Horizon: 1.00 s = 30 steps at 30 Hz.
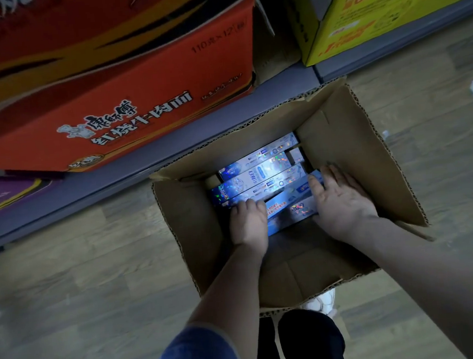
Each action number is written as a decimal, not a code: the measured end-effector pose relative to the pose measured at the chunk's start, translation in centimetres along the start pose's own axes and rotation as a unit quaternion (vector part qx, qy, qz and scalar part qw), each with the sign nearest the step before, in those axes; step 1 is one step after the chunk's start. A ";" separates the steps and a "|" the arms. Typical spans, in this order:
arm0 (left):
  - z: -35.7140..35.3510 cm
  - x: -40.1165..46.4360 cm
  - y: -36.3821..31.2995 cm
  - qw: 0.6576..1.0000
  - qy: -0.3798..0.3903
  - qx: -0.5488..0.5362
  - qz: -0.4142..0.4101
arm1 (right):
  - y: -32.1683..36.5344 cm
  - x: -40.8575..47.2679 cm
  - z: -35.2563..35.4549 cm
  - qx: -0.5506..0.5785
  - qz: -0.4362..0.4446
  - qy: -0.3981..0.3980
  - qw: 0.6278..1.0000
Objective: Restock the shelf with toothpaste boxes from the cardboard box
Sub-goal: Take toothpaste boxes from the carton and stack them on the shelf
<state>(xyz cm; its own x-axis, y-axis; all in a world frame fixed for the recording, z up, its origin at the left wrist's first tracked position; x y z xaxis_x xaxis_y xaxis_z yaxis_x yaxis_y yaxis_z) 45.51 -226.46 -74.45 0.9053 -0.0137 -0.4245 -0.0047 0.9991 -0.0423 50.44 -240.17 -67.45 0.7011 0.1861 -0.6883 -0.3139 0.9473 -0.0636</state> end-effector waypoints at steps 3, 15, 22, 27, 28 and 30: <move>-0.4 0.2 -0.2 1.000 -0.009 0.005 -0.007 | 0.2 0.3 -0.2 -0.013 0.001 -0.010 1.000; -1.9 0.2 -0.6 0.999 0.006 -0.031 -0.008 | 0.3 0.5 -1.2 -0.016 0.003 -0.017 1.000; -2.5 0.2 -0.6 1.000 0.009 -0.014 -0.001 | 0.4 0.3 -1.5 0.002 0.000 -0.028 1.000; -3.6 -0.6 -1.2 0.999 0.009 -0.041 -0.002 | 0.2 0.0 -2.0 0.014 -0.005 -0.026 1.000; -3.8 -0.7 -1.0 0.999 0.004 -0.038 0.005 | 0.1 -0.2 -2.1 0.019 -0.006 -0.025 0.999; -4.5 -0.5 -1.0 0.997 0.036 -0.066 0.001 | 0.1 -0.5 -2.4 0.030 -0.010 -0.023 0.999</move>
<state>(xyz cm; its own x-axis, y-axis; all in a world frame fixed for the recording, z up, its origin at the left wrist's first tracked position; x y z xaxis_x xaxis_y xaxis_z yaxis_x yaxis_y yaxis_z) 43.12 -227.64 -78.22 0.8728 -0.0197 -0.4877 -0.0662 0.9852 -0.1582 48.58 -240.79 -68.84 0.7362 0.1784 -0.6528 -0.2626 0.9643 -0.0327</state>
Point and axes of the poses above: each hand's wrist, its own x-axis towards the middle knuckle, its own z-axis out of the back of the hand, y = z × x, the point moved 5 cm from there along x, towards the middle knuckle, and after that the axes turned 11 degrees about -y, right-handed, at the moved point
